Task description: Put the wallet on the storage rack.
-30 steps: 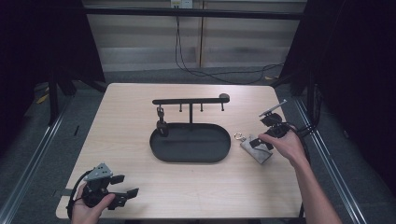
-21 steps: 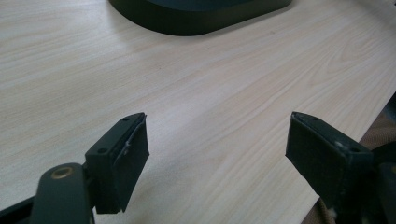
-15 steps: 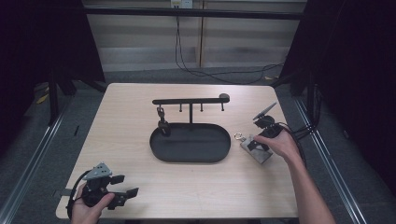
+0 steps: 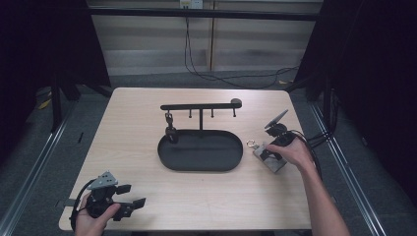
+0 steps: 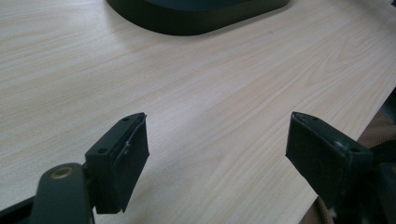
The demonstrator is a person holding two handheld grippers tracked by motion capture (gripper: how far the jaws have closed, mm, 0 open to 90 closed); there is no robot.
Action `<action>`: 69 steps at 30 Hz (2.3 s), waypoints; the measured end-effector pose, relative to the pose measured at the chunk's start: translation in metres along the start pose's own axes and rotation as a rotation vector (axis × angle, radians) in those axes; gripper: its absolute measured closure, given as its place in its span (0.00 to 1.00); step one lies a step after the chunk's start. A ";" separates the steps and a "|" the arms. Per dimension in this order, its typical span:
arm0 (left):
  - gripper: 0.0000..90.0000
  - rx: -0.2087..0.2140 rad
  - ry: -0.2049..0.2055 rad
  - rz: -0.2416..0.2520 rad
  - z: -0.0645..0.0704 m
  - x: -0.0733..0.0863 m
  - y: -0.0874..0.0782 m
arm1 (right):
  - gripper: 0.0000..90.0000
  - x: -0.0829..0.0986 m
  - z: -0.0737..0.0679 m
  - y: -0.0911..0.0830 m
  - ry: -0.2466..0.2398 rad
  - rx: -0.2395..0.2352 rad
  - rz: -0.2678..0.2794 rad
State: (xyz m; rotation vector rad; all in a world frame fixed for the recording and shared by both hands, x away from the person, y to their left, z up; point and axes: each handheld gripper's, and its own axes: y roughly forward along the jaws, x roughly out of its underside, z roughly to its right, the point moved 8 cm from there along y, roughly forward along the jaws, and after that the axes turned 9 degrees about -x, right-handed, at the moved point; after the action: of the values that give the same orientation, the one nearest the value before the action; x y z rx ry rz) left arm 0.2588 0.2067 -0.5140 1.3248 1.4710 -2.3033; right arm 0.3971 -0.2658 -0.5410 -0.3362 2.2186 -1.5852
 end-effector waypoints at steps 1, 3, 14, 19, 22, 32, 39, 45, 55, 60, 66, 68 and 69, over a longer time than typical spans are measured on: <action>0.23 0.002 0.002 -0.003 0.000 0.000 0.000 | 0.26 0.000 0.000 0.001 0.002 0.000 -0.001; 0.23 0.004 0.006 -0.004 0.001 0.000 0.000 | 0.26 0.000 0.000 0.002 0.001 0.004 -0.004; 0.23 0.041 -0.027 0.003 0.001 0.000 -0.001 | 0.29 0.001 0.000 0.007 -0.010 0.016 -0.033; 0.23 0.026 -0.018 0.003 0.001 0.000 -0.001 | 0.31 0.000 -0.001 0.007 -0.012 0.016 -0.032; 0.23 0.024 -0.018 0.002 0.000 0.000 -0.001 | 0.33 0.000 -0.001 0.006 -0.023 0.025 -0.035; 0.23 0.025 -0.018 0.004 0.000 0.000 -0.002 | 0.37 0.001 -0.001 0.002 0.011 0.032 -0.045; 0.23 0.026 -0.017 0.003 0.001 0.000 -0.001 | 0.38 0.005 0.000 -0.005 0.027 0.026 -0.039; 0.23 0.027 -0.010 0.000 0.001 0.000 -0.001 | 0.38 0.007 -0.001 -0.008 0.034 0.025 -0.039; 0.23 0.022 -0.005 -0.002 0.002 0.000 -0.001 | 0.38 0.008 -0.004 -0.010 0.050 0.044 -0.052; 0.23 0.022 -0.005 -0.003 0.002 0.000 -0.001 | 0.38 0.003 -0.009 -0.020 0.033 0.071 -0.052; 0.23 0.022 -0.002 0.000 0.002 0.000 -0.001 | 0.38 0.000 -0.014 -0.028 0.026 0.090 -0.053; 0.23 0.022 -0.002 -0.002 0.001 0.000 -0.001 | 0.38 -0.002 -0.017 -0.032 0.029 0.089 -0.049; 0.23 0.020 -0.002 -0.003 0.001 0.000 -0.001 | 0.38 -0.003 -0.018 -0.034 0.025 0.095 -0.048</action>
State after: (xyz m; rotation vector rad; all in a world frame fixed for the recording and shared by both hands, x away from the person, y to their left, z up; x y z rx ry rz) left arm 0.2573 0.2067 -0.5133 1.3258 1.4541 -2.3274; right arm 0.3907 -0.2609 -0.5038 -0.3464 2.1597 -1.7221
